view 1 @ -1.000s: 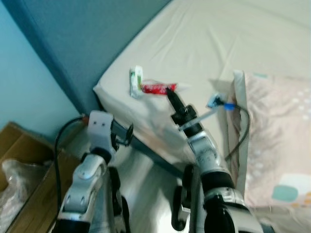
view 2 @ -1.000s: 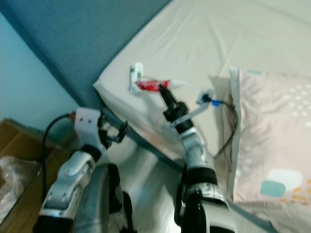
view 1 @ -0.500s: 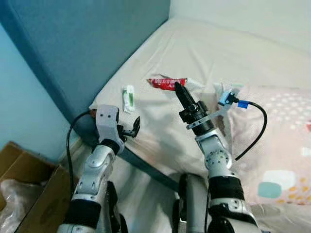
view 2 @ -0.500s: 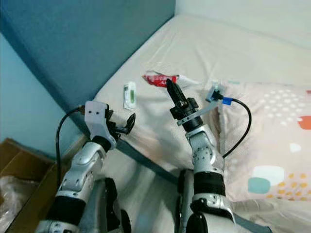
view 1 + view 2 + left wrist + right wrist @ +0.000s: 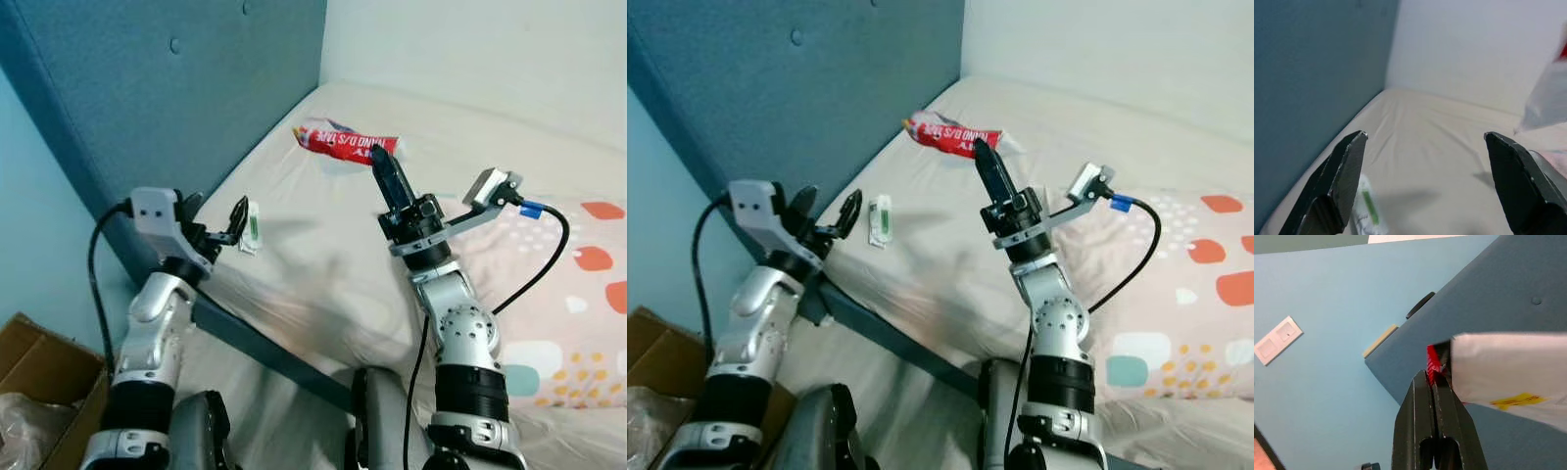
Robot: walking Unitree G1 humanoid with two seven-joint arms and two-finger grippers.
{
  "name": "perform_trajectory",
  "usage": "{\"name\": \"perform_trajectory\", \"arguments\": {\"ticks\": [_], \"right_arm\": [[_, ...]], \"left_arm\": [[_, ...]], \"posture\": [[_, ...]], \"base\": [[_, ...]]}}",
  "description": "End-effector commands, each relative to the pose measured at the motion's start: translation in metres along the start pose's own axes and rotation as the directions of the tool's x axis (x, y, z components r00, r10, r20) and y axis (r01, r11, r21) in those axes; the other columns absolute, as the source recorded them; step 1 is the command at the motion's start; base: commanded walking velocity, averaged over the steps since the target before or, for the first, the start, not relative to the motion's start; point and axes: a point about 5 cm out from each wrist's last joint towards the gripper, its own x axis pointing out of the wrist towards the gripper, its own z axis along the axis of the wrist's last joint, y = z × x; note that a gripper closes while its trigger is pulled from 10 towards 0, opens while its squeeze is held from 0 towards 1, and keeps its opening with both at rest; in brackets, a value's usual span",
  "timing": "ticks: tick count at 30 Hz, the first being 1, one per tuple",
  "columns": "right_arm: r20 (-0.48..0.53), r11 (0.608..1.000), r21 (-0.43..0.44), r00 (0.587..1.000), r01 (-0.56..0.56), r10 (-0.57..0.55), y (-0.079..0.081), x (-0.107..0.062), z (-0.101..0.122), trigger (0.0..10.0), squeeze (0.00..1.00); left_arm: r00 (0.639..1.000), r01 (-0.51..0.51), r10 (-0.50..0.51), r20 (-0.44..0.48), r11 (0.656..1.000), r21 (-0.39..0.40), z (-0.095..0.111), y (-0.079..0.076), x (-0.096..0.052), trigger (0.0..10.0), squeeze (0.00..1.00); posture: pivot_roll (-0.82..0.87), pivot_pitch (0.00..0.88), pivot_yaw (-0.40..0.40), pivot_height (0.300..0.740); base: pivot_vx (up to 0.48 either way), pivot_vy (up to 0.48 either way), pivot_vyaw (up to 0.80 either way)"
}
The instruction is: Clean up the room
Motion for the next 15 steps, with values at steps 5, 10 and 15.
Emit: {"name": "perform_trajectory", "arguments": {"ticks": [5,10,15], "right_arm": [[-0.004,0.993,0.119,1.0,-0.022,0.023,0.008,-0.012,-0.012,0.0,0.0],[0.001,0.97,0.232,0.998,-0.068,0.07,0.014,-0.012,-0.024,0.0,0.0],[-0.031,0.94,0.326,0.992,-0.104,0.12,0.021,-0.011,-0.044,0.0,0.0]], "left_arm": [[0.979,0.203,-0.205,0.003,0.972,0.115,0.013,-0.015,-0.007,10.0,1.0],[0.953,0.296,-0.302,0.008,0.941,0.164,0.011,-0.044,-0.007,10.0,1.0],[0.925,0.373,-0.378,0.044,0.924,0.085,0.008,-0.071,-0.004,10.0,0.0]], "posture": [[-0.07,0.112,-0.041,0.555],[-0.07,0.104,-0.039,0.555],[-0.07,0.089,-0.045,0.555]], "base": [[0.0,0.0,0.0],[0.0,0.0,0.0],[0.0,0.0,0.0]]}}
